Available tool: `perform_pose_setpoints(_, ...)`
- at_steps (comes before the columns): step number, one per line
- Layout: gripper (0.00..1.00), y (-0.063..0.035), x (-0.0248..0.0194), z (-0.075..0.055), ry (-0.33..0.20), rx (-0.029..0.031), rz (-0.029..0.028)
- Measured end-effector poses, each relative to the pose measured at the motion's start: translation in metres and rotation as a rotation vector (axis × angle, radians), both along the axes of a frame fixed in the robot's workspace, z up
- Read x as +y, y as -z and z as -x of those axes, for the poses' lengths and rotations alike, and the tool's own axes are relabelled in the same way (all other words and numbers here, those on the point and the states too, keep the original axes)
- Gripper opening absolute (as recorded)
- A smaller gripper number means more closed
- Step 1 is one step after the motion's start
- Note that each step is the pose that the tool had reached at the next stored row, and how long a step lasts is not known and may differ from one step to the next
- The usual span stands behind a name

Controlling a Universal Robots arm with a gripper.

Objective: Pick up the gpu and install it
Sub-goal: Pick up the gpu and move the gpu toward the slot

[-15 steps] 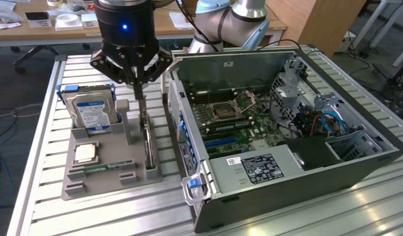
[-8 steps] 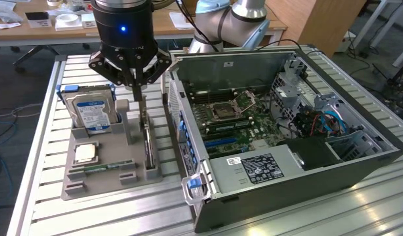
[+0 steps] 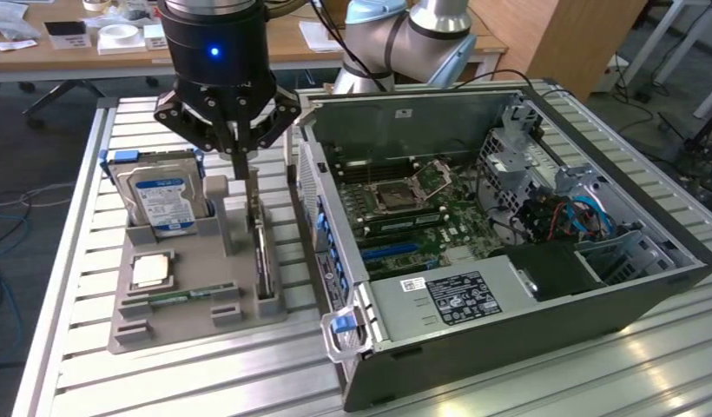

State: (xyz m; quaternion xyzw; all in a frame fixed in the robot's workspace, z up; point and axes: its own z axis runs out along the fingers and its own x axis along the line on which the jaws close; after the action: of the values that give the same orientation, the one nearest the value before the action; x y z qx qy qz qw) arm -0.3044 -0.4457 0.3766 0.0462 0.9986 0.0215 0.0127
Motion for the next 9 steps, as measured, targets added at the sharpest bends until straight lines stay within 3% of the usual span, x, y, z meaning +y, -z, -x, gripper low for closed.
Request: perform_pose_setpoints(9,0.1,0.0,0.0,0.0,0.0,0.0,0.0)
